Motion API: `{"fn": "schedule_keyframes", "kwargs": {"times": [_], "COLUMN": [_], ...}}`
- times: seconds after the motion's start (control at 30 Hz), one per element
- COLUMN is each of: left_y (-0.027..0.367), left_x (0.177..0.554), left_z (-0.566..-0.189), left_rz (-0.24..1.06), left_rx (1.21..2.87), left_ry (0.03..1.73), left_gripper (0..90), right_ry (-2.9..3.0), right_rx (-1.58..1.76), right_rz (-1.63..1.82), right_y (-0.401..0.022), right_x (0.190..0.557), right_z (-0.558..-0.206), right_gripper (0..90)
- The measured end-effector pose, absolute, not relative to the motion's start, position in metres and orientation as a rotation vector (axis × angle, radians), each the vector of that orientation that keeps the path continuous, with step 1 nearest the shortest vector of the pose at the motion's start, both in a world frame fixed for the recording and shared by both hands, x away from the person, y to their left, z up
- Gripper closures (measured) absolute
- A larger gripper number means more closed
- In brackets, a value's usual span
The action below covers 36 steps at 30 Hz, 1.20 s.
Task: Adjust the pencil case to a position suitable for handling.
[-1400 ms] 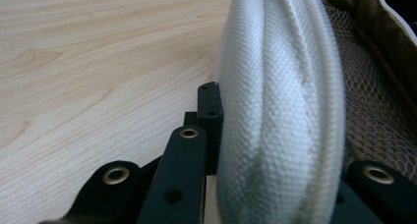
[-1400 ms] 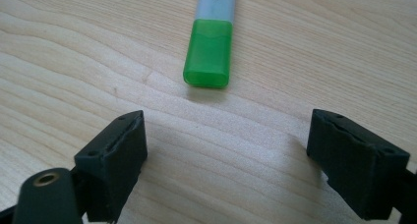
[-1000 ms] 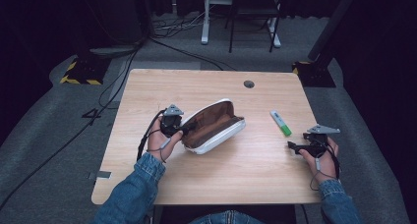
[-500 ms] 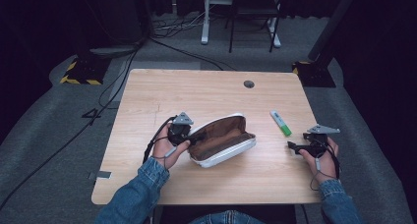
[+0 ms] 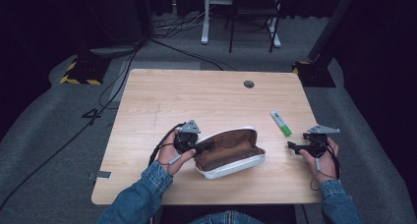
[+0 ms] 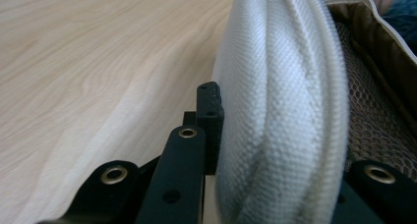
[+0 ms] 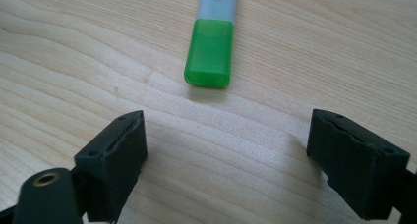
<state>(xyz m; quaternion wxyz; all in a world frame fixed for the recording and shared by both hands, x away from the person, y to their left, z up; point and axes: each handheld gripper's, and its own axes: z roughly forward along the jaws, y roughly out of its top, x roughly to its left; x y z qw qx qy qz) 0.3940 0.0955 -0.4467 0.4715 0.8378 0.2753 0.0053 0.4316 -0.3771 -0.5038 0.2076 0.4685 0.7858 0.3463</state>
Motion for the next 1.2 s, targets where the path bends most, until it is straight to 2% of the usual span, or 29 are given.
{"fn": "schedule_keyframes", "kwargs": {"times": [0.43, 1.0, 1.07, 1.13, 1.2], "left_y": [0.088, 0.097, 0.097, 0.097, 0.096], "left_x": [0.396, 0.403, 0.403, 0.403, 0.402], "left_z": [-0.462, -0.474, -0.474, -0.474, -0.474], "left_rz": [-0.051, -0.034, -0.022, 0.005, 0.007], "left_rx": [2.080, 2.132, 2.126, 2.116, 2.113], "left_ry": [0.646, 0.702, 0.701, 0.705, 0.715], "left_gripper": [82.6, 78.3, 74.1, 59.5, 50.3], "right_ry": [2.188, 2.191, 2.192, 2.191, 2.191], "right_rx": [1.304, 1.303, 1.302, 1.303, 1.303], "right_rz": [0.964, 0.966, 0.966, 0.966, 0.967], "right_y": [-0.377, -0.377, -0.377, -0.377, -0.377], "right_x": [0.432, 0.431, 0.431, 0.431, 0.431], "right_z": [-0.504, -0.504, -0.504, -0.504, -0.504], "right_gripper": [15.6, 15.5, 15.5, 15.6, 15.5]}}
